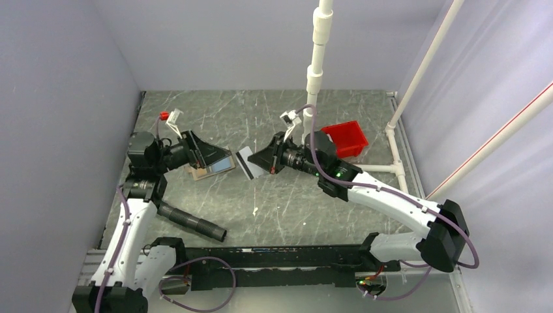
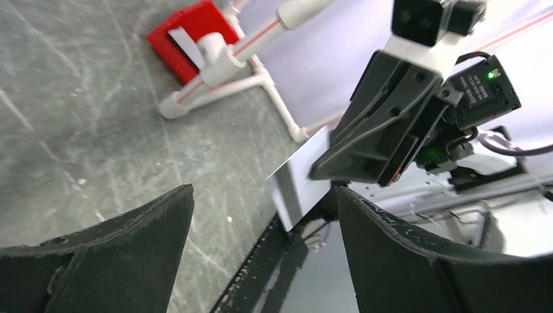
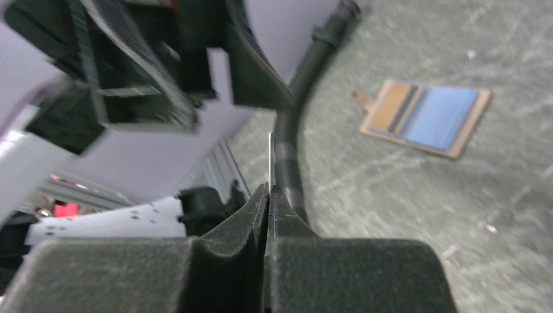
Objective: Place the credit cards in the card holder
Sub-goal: Pick up the credit card from the storage box.
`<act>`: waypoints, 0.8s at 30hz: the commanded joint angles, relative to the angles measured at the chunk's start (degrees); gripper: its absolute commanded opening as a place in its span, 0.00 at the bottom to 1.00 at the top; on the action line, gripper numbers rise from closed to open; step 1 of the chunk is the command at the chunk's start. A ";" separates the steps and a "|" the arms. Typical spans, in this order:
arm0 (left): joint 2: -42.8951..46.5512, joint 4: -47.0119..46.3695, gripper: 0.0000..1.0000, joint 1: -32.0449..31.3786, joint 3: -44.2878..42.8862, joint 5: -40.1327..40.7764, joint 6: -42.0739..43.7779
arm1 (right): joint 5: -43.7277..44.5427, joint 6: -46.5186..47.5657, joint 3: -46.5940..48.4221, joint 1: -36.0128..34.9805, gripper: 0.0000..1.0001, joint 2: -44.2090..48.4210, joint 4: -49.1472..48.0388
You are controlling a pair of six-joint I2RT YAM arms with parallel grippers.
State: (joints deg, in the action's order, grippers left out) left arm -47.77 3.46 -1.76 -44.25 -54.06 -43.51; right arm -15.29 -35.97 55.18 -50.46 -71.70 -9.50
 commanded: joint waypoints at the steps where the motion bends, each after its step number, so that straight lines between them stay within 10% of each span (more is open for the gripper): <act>1: -1.72 -19.60 0.87 -2.11 3.52 -9.80 -11.18 | 1.97 -6.12 -0.63 -0.08 0.00 3.48 -14.84; 9: -6.91 -42.76 0.82 -9.84 8.38 -8.05 -23.05 | 5.58 -8.94 -2.66 -0.08 0.00 4.93 -19.06; 16: -9.98 -48.90 0.48 -11.78 8.21 -6.43 -26.02 | 5.28 -10.02 -3.14 -0.08 0.00 3.31 -20.26; 20: -10.18 -30.34 0.04 -11.30 3.52 -5.91 -17.05 | 6.54 -6.57 -2.36 -0.45 0.01 2.46 -16.10; 24: -10.56 11.65 0.00 -7.49 -8.04 -0.39 9.06 | 13.79 5.45 2.77 -1.74 0.50 -1.03 -1.32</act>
State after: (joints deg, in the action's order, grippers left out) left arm -57.98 -22.55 -12.84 -41.52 -60.64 -58.94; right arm -7.09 -41.54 52.80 -50.39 -70.08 -21.93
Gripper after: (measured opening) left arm 0.012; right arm 0.339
